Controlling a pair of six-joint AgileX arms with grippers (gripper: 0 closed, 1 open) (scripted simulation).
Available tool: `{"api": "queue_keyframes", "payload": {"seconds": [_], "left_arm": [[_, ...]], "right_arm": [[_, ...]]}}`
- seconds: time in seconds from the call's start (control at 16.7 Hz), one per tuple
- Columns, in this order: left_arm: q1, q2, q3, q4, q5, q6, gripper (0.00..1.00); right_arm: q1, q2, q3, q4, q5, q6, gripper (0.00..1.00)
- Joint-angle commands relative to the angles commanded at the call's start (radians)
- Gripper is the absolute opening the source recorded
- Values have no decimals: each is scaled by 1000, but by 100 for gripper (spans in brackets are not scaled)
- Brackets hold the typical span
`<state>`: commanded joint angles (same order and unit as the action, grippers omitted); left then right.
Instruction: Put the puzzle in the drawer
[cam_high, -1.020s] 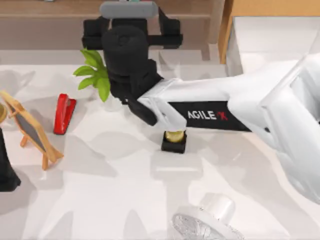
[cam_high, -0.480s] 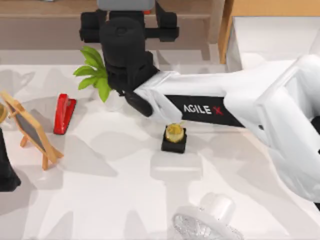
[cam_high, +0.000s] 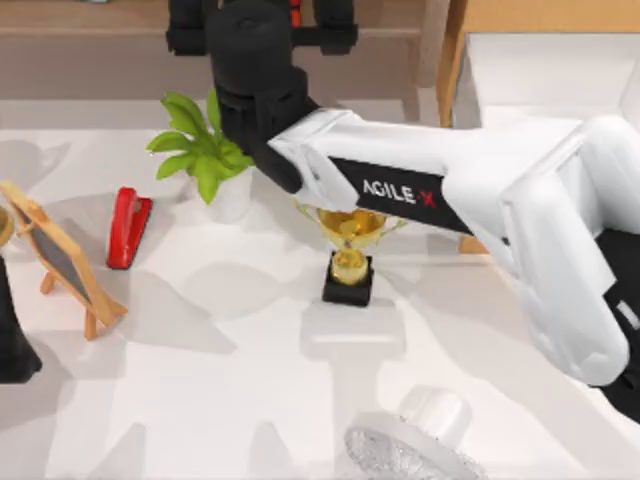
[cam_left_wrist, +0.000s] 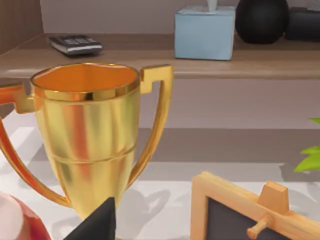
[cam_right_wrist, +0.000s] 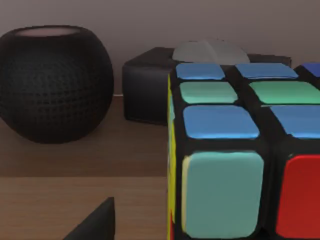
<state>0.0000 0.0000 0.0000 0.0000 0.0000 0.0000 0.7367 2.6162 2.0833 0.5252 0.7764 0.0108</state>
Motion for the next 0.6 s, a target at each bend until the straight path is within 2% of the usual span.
{"api": "queue_keyframes", "payload": {"seconds": [0.18,0.6], "left_arm": [[0,0,0,0,0,0,100],[0,0,0,0,0,0,100]], "right_arm": [[0,0,0,0,0,0,100],[0,0,0,0,0,0,47]]}}
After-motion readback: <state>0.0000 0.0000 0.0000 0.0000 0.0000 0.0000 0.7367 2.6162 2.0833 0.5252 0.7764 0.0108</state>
